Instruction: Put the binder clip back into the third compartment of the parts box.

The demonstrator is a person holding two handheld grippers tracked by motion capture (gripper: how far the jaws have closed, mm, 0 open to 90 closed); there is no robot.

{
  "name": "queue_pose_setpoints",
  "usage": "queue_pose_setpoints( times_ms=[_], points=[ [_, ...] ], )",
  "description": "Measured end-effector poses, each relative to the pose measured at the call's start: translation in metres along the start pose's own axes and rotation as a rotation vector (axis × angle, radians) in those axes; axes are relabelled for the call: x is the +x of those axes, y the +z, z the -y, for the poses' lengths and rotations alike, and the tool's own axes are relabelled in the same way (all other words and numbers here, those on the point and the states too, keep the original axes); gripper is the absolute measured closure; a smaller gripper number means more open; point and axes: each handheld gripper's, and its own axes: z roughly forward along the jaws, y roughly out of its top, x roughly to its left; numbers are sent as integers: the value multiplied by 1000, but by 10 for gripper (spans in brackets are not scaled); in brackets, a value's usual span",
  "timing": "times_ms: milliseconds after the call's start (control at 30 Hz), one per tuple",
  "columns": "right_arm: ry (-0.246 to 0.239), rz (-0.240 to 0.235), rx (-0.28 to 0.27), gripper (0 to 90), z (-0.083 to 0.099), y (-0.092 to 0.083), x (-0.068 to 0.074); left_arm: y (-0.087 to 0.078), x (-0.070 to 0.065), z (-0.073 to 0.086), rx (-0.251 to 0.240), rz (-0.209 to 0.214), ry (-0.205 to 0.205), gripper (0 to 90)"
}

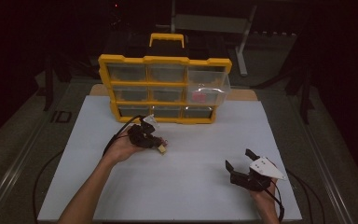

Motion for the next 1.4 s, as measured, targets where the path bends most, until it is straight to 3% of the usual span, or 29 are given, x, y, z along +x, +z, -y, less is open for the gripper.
queue_pose_setpoints(
  times_ms=[100, 467, 600, 967, 1100, 1400],
  points=[
    [-1, -1, 0, 121, 0, 0, 0, 2, 1, 5, 24, -6, -9, 858],
    [-4, -1, 6, 122, 0, 1, 1, 2, 1, 21, 13, 3, -43, 829],
    [-6, -5, 7, 122, 0, 1, 1, 3, 0, 27, 15, 7, -63, 773],
    [-7, -6, 11, 122, 0, 1, 1, 9, -5, 27, 19, 2, -69, 664],
    [-7, -7, 11, 123, 0, 1, 1, 11, -4, 27, 36, -12, -93, 638],
    [-14, -7, 16, 123, 1, 2, 1, 12, -8, 30, 29, 14, -87, 704]
  ],
)
